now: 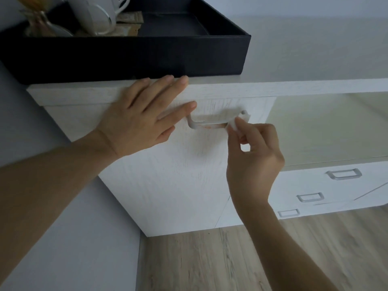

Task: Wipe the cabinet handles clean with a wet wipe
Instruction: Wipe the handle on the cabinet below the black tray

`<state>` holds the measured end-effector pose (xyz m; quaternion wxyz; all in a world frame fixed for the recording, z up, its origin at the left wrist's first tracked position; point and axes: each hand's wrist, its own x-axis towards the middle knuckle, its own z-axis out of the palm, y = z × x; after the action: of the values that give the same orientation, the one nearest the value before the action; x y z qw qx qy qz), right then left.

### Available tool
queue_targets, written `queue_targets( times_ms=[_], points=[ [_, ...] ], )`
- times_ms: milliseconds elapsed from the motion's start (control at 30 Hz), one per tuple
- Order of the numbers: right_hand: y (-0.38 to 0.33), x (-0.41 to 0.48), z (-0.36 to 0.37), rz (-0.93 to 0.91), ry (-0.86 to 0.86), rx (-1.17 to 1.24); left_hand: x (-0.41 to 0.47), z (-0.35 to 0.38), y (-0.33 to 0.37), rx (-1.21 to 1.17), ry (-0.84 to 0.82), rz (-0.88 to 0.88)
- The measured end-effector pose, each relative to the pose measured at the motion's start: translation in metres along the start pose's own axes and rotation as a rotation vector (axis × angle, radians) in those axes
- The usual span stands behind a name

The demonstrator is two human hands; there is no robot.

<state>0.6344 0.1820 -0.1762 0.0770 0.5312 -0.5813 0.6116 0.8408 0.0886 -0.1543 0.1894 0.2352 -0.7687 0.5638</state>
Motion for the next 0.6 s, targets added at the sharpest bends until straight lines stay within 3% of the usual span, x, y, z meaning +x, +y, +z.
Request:
queue_targets(
  times_ms=[167, 300, 467, 600],
  points=[
    [0.004, -0.001, 0.000, 0.010, 0.008, 0.015, -0.008, 0.008, 0.000, 0.135, -0.034, 0.054],
    [-0.001, -0.007, 0.002, -0.062, -0.128, 0.059, -0.007, 0.008, 0.003, 0.151, -0.027, 0.055],
    [0.006, -0.003, -0.003, 0.061, 0.058, 0.022, -0.007, 0.010, 0.004, 0.123, -0.008, 0.035],
    [0.007, -0.007, 0.004, 0.033, 0.037, 0.032, -0.007, 0.011, 0.006, 0.120, -0.009, 0.033]
  ],
)
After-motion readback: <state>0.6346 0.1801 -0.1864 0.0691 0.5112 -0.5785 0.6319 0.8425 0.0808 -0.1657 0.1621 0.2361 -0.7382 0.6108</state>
